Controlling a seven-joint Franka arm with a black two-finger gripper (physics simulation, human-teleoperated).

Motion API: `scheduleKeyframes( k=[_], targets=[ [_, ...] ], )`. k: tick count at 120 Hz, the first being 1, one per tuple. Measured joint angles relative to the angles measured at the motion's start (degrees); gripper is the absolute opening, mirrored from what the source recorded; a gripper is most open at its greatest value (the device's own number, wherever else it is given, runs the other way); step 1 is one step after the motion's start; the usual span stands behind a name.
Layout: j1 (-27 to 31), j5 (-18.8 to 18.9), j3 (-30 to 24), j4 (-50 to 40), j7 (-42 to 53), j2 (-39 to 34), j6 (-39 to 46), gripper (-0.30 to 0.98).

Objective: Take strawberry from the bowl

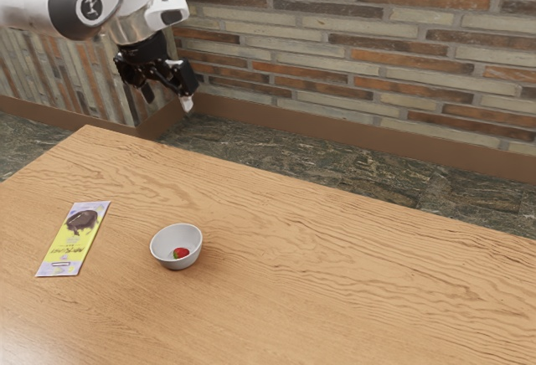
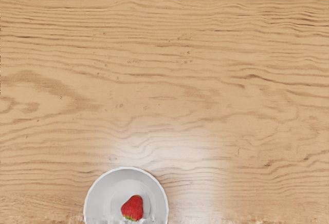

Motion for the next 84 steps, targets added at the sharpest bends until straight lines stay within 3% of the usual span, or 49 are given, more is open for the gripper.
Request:
scheduleKeyframes(
  k=[65, 84],
  targets=[
    [0.28, -1.35, 0.22, -0.36, -1.9, 4.23, -8.47, 0.68],
    [0.08, -1.64, 0.29, -5.13, -2.14, 4.18, -6.56, 0.64]
  ],
)
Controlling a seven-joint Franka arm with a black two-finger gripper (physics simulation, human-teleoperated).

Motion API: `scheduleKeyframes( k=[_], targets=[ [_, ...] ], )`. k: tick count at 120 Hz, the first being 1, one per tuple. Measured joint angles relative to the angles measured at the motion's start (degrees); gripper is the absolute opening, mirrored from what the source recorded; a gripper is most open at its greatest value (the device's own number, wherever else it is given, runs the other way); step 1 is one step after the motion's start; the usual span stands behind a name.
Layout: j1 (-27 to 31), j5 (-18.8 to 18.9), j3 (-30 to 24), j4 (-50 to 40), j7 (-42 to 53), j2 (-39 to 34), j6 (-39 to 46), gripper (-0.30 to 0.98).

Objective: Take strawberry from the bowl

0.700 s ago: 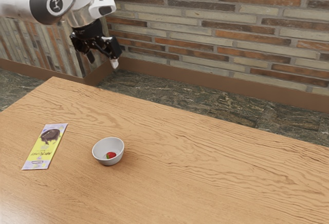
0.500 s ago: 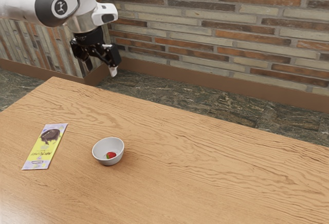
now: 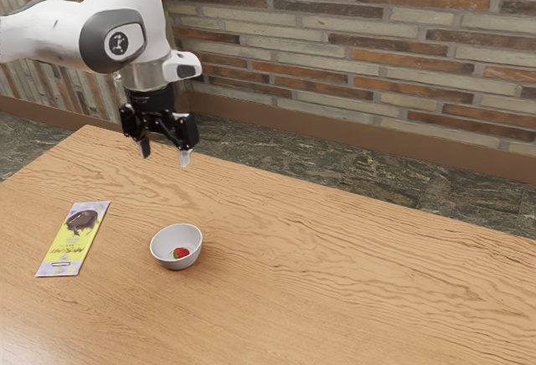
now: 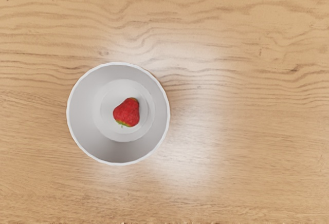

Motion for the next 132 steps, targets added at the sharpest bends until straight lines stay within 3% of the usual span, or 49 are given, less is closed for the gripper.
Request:
scheduleKeyframes(
  k=[58, 132],
  targets=[
    [0.63, -0.1, 1.65, -18.33, 0.72, -2.47, 15.29, 0.53],
    [0.59, -0.55, 2.38, -17.28, 2.5, 11.36, 27.1, 0.39]
  ],
)
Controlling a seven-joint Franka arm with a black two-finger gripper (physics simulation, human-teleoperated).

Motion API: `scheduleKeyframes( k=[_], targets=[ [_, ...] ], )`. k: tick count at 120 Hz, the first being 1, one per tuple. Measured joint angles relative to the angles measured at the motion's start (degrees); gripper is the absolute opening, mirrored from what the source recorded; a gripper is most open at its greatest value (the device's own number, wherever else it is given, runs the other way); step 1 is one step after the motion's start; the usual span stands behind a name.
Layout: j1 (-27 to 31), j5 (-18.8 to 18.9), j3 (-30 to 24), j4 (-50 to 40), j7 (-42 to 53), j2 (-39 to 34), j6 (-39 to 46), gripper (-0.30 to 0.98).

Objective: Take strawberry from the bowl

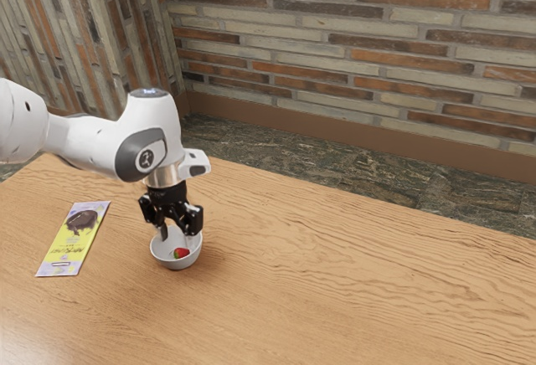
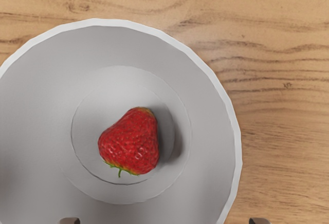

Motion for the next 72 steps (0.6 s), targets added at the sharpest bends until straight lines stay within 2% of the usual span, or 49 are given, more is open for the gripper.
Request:
scheduleKeyframes(
  k=[28, 72],
  targets=[
    [1.72, -0.38, 0.13, 1.46, 0.39, 3.56, 1.72, 0.31],
    [1.84, -0.47, 0.1, 3.84, 0.77, 7.74, 2.99, 0.29]
  ],
)
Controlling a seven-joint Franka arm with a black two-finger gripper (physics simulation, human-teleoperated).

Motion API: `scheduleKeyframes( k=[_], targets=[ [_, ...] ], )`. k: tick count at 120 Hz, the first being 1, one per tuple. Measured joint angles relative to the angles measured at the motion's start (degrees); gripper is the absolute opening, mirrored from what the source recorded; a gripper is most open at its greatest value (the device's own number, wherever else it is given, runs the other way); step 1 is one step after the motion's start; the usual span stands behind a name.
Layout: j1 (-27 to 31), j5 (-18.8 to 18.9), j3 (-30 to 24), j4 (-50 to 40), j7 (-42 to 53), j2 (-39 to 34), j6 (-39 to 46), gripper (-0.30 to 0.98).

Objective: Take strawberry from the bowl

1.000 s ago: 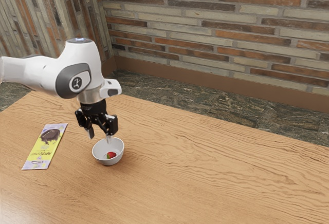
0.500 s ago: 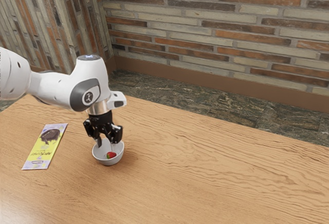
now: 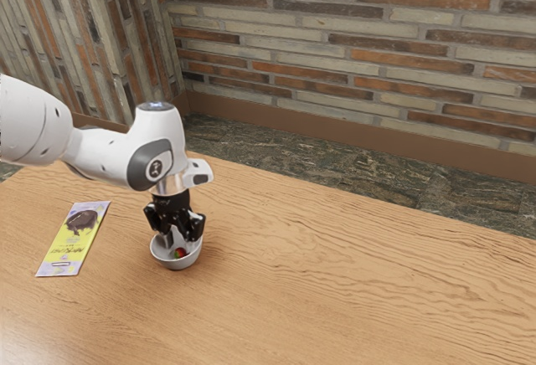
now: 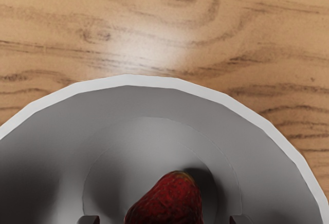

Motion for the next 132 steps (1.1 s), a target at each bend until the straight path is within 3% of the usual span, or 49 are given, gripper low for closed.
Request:
scheduleKeyframes(
  k=[47, 97, 132],
  targets=[
    [1.2, -0.02, -0.3, 1.53, 0.23, 2.97, 0.48, 0.28],
    [1.21, -0.55, -0.35, 2.1, 0.23, 3.21, 0.66, 0.14],
    [0.99, -0.27, -1.09, -0.33, -0.41, -4.34, -0.27, 0.09]
  ],
)
